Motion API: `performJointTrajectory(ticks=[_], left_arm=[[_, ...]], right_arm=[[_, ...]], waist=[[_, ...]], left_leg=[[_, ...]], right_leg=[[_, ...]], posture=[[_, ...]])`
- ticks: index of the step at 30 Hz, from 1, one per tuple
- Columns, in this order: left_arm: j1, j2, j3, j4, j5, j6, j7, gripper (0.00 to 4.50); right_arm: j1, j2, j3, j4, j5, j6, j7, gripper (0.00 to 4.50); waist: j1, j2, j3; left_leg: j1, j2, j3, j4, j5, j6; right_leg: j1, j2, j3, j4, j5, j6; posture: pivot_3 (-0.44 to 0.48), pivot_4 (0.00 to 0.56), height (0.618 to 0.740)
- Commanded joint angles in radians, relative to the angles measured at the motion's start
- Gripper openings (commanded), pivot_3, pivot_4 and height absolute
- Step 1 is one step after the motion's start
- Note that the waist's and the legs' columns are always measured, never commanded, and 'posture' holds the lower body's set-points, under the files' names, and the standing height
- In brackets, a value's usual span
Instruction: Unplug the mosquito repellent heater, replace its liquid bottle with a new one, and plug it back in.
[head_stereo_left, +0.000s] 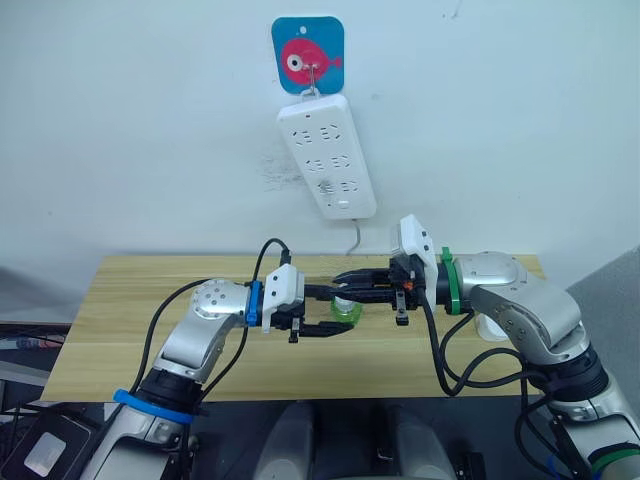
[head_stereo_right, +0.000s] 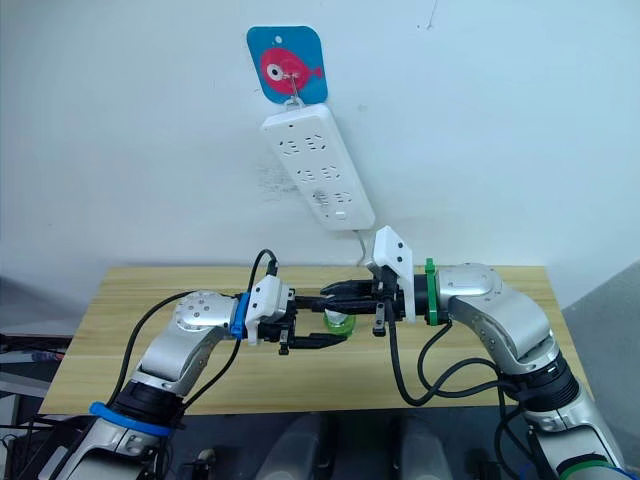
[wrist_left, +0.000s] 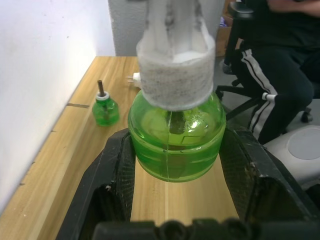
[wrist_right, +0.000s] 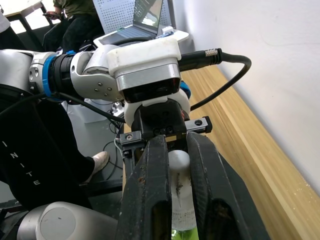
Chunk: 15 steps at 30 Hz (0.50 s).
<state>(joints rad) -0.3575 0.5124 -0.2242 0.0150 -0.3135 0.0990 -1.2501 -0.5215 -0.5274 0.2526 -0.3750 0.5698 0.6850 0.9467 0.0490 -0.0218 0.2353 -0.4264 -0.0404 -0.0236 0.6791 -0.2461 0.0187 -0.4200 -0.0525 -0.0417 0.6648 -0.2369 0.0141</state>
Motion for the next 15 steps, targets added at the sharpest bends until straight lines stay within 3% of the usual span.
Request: performJointTrajectory(ticks=[1, 8, 12, 15], left_arm=[[-0.001, -0.001, 0.018, -0.034, -0.018, -0.006, 0.005, 2.19], [0.005, 0.001, 0.024, -0.025, -0.016, -0.009, 0.012, 2.19], [0.025, 0.006, 0.038, -0.011, -0.008, -0.017, 0.029, 2.19], [0.049, 0.017, 0.052, -0.021, -0.01, -0.017, 0.034, 2.19]], right_arm=[[0.006, 0.005, -0.013, -0.012, 0.001, -0.028, 0.014, 0.17], [-0.11, 0.048, -0.139, -0.062, 0.14, 0.108, -0.079, 0.17], [-0.202, 0.045, -0.268, -0.09, 0.241, 0.223, -0.213, 0.17], [-0.17, 0.062, -0.318, -0.095, 0.241, 0.245, -0.317, 0.17]], waist=[[0.0, 0.0, 0.0], [0.0, 0.0, 0.0], [0.001, 0.001, 0.0], [0.001, 0.0, 0.0]], left_leg=[[0.0, 0.0, 0.0, 0.0, 0.0, 0.0], [0.0, 0.0, 0.0, 0.0, 0.0, 0.0], [0.0, 0.0, 0.0, -0.001, 0.0, 0.0], [0.0, 0.0, -0.001, -0.002, 0.0, 0.0]], right_leg=[[0.0, 0.0, 0.0, 0.0, 0.0, 0.0], [0.0, 0.0, 0.0, 0.0, 0.0, 0.0], [-0.001, 0.0, 0.0, -0.001, 0.0, 0.0], [0.0, -0.001, 0.0, -0.002, 0.0, 0.0]], posture=[[0.14, 0.211, 0.74], [0.145, 0.216, 0.74], [0.15, 0.227, 0.74], [0.144, 0.235, 0.74]])
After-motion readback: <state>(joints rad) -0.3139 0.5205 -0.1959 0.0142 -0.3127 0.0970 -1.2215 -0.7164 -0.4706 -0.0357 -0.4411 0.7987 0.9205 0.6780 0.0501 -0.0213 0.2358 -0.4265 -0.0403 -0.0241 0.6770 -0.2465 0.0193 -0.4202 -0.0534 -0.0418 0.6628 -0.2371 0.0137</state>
